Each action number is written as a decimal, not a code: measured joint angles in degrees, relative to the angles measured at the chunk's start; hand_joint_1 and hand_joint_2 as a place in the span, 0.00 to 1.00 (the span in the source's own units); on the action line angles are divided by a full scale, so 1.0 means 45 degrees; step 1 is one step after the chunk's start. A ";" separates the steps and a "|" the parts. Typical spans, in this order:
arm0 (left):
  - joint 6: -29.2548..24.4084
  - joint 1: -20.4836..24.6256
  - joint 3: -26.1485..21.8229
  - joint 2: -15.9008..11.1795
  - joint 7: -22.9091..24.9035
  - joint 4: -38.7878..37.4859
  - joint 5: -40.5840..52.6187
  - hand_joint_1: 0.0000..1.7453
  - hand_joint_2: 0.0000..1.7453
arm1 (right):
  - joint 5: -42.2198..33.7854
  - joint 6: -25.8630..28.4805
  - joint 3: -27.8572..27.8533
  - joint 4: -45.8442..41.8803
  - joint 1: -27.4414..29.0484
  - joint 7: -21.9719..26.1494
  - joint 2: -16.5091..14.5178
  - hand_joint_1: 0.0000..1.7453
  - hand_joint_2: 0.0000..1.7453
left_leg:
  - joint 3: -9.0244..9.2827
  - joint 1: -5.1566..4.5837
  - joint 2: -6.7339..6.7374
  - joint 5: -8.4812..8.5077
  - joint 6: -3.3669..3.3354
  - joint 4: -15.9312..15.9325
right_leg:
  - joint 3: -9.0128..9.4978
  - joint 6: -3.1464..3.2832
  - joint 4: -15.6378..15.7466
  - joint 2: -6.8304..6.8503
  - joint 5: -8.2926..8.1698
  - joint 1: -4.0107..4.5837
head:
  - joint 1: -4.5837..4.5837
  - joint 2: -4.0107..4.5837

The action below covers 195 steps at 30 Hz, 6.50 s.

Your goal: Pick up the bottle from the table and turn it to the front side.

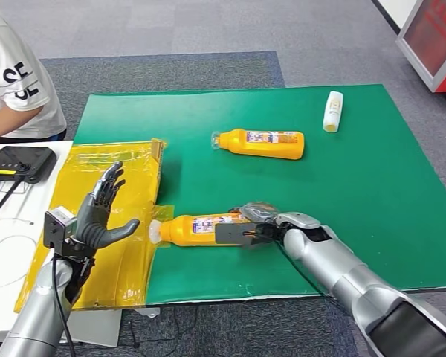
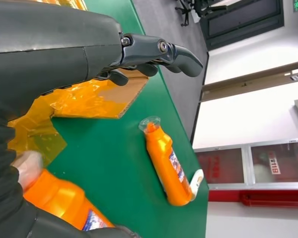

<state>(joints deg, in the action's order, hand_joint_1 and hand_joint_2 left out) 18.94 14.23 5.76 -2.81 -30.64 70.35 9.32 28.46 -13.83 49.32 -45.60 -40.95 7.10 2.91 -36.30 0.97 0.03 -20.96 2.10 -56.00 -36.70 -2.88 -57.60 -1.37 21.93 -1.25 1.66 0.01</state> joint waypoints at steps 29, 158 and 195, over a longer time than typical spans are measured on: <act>0.0104 0.0075 0.0316 -0.0016 -0.0439 -0.0545 -0.0163 0.00 1.00 | -0.4826 -0.1495 -0.3991 0.0527 0.1857 0.3700 0.1299 1.00 1.00 | -0.0007 -0.0001 -0.0001 -0.0012 0.0001 0.0000 | 0.0001 -0.0001 0.0003 0.0001 0.0004 -0.0001 | 0.0000 -0.0001; 0.7105 0.2293 0.2307 0.0323 0.0641 -0.4340 -0.7745 0.00 1.00 | -0.3101 0.1083 -0.4319 -0.4369 0.3174 0.3375 -0.1755 1.00 1.00 | -0.0046 0.0001 -0.0011 -0.0014 0.0001 0.0001 | -0.0031 0.0003 -0.0003 0.0010 0.0019 0.0002 | -0.0001 -0.0001; 0.6943 0.2277 0.2533 0.0334 0.0033 -0.4416 -0.7364 1.00 1.00 | -0.3184 0.0740 -0.3950 -0.3826 0.3233 0.3329 -0.2052 0.03 1.00 | -0.0047 0.0001 -0.0011 -0.0014 0.0001 0.0001 | -0.0033 0.0003 -0.0003 0.0009 0.0019 0.0001 | -0.0004 -0.0001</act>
<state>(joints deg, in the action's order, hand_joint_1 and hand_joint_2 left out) 50.18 24.48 17.16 -1.31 -30.50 50.47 -23.82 14.14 -10.50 31.55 -62.82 -26.40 22.08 -6.33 -36.51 0.98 -0.01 -21.03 2.10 -55.99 -36.85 -2.87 -57.62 -1.33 22.01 -1.25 1.64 0.00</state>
